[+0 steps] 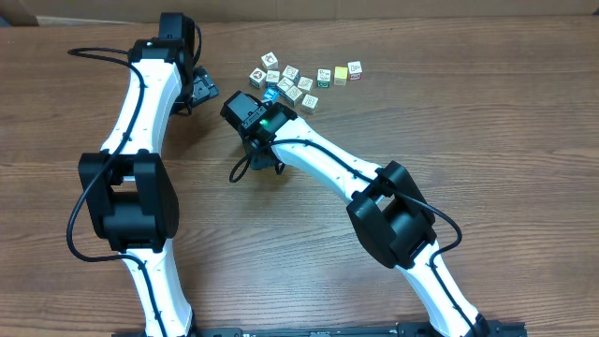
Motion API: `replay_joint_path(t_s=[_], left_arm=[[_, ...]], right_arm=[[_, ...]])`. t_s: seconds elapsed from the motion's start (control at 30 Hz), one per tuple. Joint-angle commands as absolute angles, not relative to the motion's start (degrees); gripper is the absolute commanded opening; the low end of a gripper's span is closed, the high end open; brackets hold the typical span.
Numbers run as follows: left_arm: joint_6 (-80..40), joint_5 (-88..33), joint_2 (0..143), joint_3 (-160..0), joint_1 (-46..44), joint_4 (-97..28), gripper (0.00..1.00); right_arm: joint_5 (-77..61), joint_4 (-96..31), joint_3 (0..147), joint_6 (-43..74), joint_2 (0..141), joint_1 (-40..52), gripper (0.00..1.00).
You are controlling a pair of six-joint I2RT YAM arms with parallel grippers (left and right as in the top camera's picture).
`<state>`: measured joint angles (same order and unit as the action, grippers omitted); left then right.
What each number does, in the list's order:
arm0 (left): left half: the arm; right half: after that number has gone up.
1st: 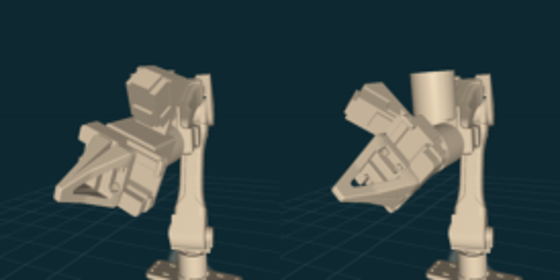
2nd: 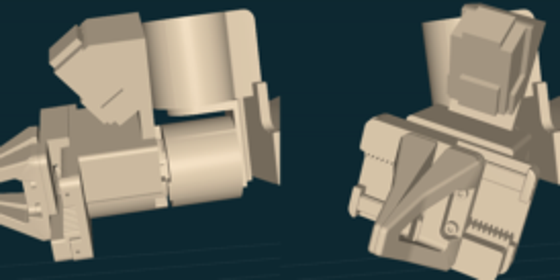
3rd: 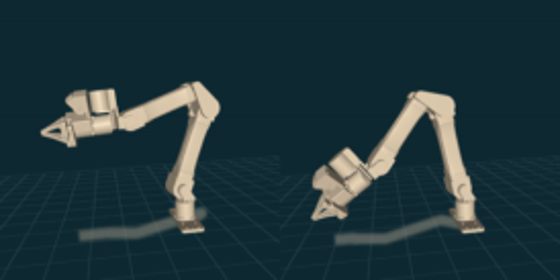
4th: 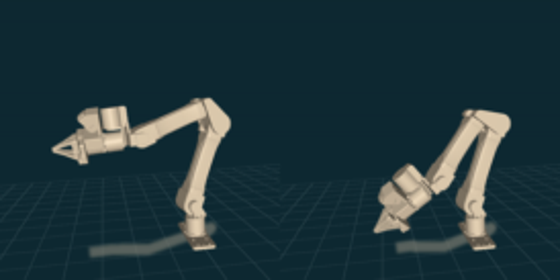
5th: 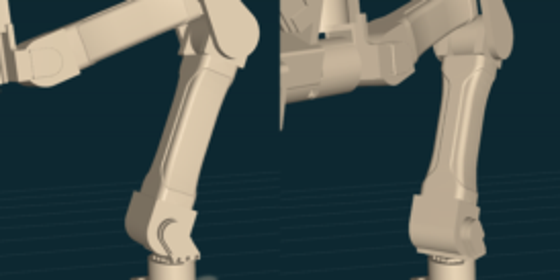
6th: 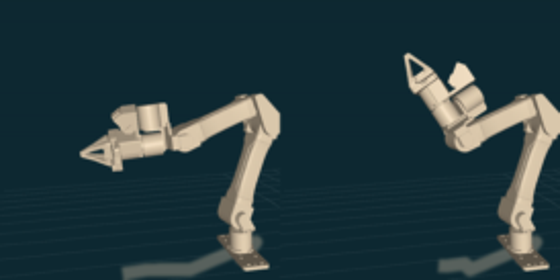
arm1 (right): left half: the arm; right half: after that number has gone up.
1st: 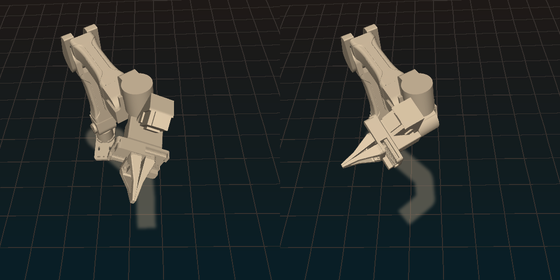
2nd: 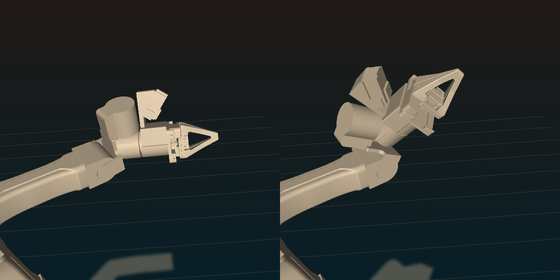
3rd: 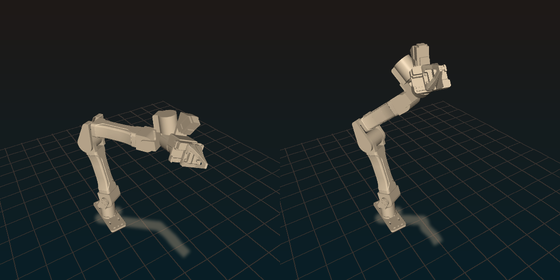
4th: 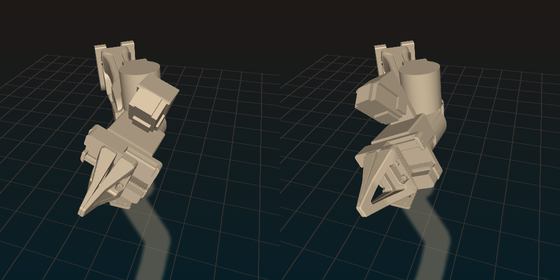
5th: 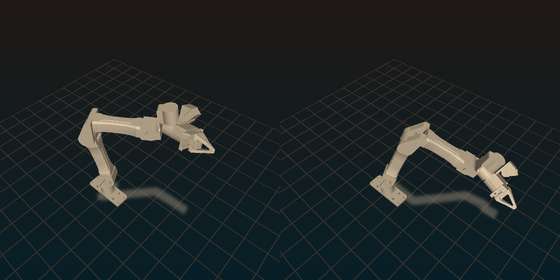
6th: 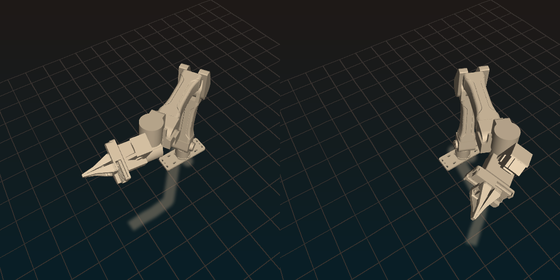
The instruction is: Form a horizontal line
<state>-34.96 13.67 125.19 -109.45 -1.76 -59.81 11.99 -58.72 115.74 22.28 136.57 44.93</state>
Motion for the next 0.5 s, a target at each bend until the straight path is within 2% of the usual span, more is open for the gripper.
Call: replay_joint_path(t_s=[0.0,0.47], left_arm=[[-34.70,13.45,126.21,-110.74,-1.91,-59.72,1.00],[-34.70,13.45,126.21,-110.74,-1.89,-59.70,1.00]], right_arm=[[11.99,-58.61,115.44,22.41,137.51,44.56,0.04],[13.04,-58.65,115.44,22.46,137.51,43.64,0.04]])
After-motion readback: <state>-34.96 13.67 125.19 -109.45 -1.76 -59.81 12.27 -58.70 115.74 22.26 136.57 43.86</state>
